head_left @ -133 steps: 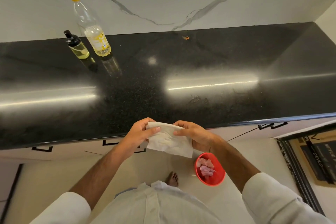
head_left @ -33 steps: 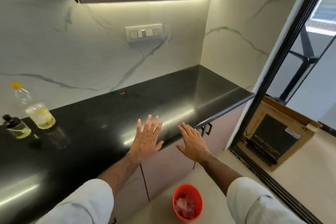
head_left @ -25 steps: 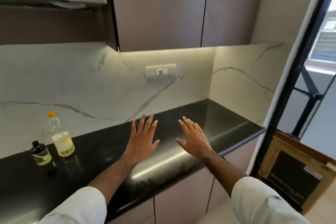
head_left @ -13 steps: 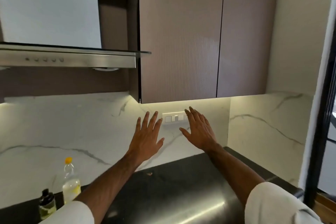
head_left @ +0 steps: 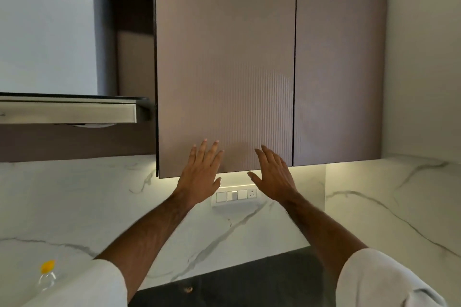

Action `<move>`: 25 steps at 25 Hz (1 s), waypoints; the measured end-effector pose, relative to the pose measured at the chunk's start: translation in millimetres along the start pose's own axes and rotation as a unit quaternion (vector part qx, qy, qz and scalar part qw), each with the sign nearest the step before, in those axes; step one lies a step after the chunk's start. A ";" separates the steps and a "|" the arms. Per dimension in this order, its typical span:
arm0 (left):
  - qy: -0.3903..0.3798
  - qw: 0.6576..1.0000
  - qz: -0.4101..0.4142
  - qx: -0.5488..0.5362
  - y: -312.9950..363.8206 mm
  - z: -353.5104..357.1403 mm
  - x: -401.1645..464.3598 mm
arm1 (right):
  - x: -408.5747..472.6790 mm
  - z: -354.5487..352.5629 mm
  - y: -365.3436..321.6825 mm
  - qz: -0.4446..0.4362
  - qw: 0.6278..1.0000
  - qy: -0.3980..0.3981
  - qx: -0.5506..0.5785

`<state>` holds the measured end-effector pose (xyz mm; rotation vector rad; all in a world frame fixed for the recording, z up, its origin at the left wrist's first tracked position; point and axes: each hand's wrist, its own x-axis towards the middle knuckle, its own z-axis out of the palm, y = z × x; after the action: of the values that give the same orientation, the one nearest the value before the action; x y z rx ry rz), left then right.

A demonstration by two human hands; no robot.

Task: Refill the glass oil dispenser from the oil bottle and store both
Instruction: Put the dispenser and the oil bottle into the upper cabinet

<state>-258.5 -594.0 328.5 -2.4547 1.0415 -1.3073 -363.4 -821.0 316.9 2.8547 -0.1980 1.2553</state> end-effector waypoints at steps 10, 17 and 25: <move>-0.046 0.993 -0.078 0.077 27.8 24.4 63.5 | 63.8 41.5 94.4 -0.096 0.987 -0.011 -0.125; -0.072 0.980 -0.098 0.155 27.6 27.9 67.0 | 81.2 56.8 106.6 -0.121 0.972 0.056 -0.191; -0.052 0.982 -0.075 0.164 24.8 25.4 62.2 | 71.0 49.5 96.9 -0.130 0.976 0.058 -0.165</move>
<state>-228.0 -657.0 343.4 -2.3535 0.5707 -1.2588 -291.4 -928.1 332.1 2.4274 -0.0247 1.2019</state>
